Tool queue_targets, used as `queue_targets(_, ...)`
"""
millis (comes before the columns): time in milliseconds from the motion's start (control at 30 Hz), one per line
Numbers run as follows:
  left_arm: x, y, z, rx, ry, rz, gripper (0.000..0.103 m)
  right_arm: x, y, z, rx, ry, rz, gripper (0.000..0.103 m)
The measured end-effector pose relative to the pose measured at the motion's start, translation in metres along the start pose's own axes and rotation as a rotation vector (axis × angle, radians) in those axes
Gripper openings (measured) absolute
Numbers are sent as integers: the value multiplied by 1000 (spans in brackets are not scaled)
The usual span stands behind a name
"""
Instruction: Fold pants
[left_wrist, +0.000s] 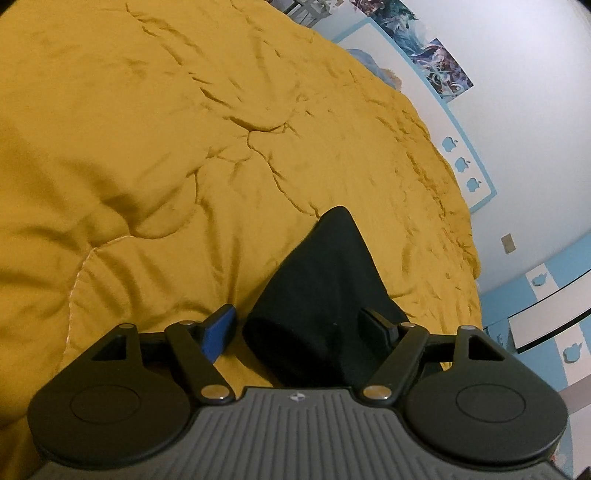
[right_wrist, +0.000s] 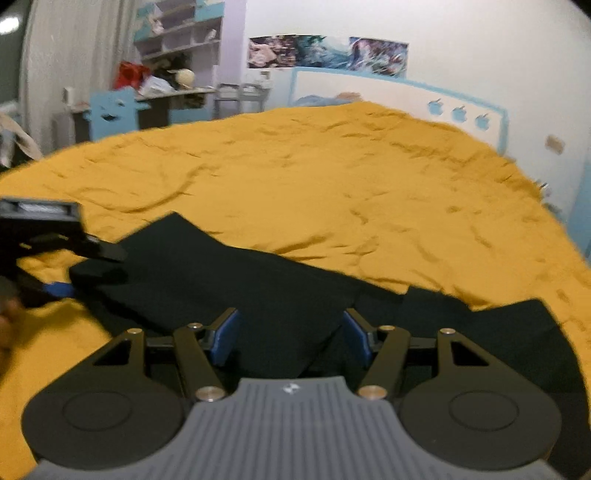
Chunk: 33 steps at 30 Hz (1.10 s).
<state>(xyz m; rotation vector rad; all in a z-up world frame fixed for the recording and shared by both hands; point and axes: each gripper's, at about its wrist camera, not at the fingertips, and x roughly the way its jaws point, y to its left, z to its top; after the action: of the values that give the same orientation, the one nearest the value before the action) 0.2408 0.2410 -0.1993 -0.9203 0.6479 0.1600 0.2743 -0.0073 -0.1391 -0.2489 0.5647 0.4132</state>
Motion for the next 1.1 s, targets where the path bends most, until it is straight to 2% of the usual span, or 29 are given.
queue_targets(67,-2,4,0,-23,-4,-13,88,19,9,-7,-37,101,-3,52)
queue_targets(100,-2,3,1,-30,-5,-15,88,21,11,-10,-48,99,-4,51)
queue_targets(200,0,-3,1,0,5,-5,96,7,1,-5,-4,55,33,50)
queue_targets(300,1,-7,0,13,0,-11,97,-13,-13,1,64,-1,37,51)
queue_targets(467,1,-5,2,-55,-17,-16,94,-40,-43,-1,135,-41,-21,52)
queue_targets(633,-1,-11,-1,-56,-47,22,59,-44,-78,-13,211,0,-71,52)
queue_targets(667,-2,-11,-2,-58,-49,28,46,-45,-83,-14,222,13,-80,52)
queue_targets(767,-3,-9,-2,-72,-45,31,32,-42,-92,-19,237,52,-94,53)
queue_targets(867,-6,-14,-2,-45,-44,39,17,-35,-95,-23,253,92,-97,54)
queue_targets(1100,-17,-34,-1,33,-71,47,12,-34,-96,-27,274,93,-88,54)
